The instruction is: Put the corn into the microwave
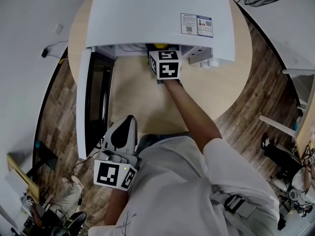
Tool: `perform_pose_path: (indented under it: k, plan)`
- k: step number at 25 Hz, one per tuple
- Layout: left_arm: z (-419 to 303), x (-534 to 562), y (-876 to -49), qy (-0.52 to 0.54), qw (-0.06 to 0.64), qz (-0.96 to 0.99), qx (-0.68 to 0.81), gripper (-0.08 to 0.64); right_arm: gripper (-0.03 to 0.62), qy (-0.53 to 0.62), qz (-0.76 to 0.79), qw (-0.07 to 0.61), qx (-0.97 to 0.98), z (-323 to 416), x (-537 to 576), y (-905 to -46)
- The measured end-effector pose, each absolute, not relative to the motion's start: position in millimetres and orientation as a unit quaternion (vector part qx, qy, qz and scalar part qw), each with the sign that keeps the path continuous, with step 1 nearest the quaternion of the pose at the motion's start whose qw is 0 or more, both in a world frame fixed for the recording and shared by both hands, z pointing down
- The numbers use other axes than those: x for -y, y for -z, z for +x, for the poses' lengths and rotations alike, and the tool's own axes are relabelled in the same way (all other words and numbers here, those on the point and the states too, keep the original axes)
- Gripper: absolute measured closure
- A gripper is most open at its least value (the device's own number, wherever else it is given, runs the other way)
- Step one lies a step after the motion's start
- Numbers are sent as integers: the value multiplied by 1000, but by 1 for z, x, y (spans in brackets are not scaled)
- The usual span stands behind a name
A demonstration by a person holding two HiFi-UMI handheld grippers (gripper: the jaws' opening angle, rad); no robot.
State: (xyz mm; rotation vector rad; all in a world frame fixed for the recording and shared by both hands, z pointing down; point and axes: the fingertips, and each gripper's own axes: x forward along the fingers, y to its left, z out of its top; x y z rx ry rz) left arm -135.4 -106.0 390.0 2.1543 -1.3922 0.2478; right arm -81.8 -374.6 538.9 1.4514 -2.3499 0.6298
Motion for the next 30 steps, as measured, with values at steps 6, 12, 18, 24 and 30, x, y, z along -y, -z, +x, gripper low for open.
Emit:
perform_pose_path:
  k: [6,12,18,24,30]
  plan:
    - [-135,107,-389,-93,277,803,520,570,331,-205,506,166,821,-86,382,-542]
    - [-138,110,-389,-93,278,800,524,571,331,-194,506,183,820,-89,384,-551]
    - [-139,112,-390,-94,280,800,523,571,330,-181,502,193,823,-94,388,-552]
    - [-139,113,-390,-91,283,802,519,571,330,-158,503,217,821,-95,392,-555]
    - [-138,115,-391,-89,284,803,516,570,328,-139,501,239,820,-95,393,-558]
